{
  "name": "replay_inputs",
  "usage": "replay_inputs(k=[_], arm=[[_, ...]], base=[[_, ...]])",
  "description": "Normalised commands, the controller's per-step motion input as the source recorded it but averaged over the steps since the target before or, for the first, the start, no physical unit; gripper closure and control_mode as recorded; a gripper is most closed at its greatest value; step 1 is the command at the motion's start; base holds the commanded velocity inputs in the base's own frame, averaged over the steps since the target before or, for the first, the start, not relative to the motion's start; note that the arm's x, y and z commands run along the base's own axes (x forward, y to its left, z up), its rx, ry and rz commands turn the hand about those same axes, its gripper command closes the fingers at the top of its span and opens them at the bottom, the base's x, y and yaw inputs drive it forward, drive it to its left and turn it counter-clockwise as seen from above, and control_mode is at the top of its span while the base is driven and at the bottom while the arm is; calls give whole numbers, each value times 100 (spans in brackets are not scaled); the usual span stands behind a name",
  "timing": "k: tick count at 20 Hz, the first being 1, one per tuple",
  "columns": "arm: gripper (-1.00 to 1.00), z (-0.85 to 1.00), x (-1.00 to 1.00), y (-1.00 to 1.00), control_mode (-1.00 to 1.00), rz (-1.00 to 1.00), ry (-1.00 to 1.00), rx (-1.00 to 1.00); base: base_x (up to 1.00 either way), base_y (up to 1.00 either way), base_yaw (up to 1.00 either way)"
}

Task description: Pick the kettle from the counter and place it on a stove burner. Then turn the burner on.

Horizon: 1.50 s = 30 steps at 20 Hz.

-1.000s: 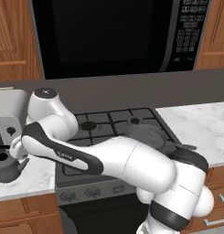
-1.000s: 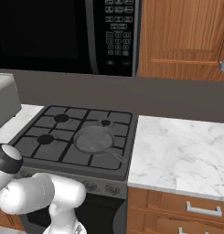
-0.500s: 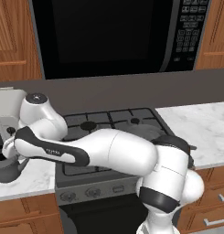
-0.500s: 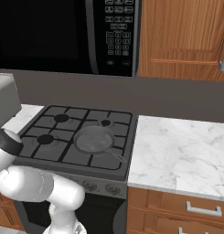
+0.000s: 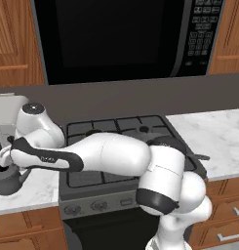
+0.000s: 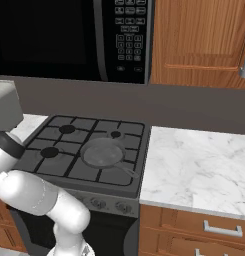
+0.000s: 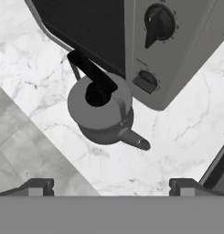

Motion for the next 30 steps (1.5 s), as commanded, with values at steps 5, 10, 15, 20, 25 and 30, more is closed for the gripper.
replay_inputs(k=[5, 10, 15, 20, 25, 30], arm=[[-100, -17, 30, 35, -100, -2, 0, 0], [-100, -13, 33, 32, -100, 0, 0, 0], [-100, -11, 34, 32, -100, 0, 0, 0], [-100, -20, 29, 31, -100, 0, 0, 0], [-100, -30, 25, 29, -100, 0, 0, 0], [-100, -32, 27, 20, -100, 0, 0, 0]], base=[[0, 0, 0], [0, 0, 0], [0, 0, 0], [0, 0, 0], [0, 0, 0], [0, 0, 0]])
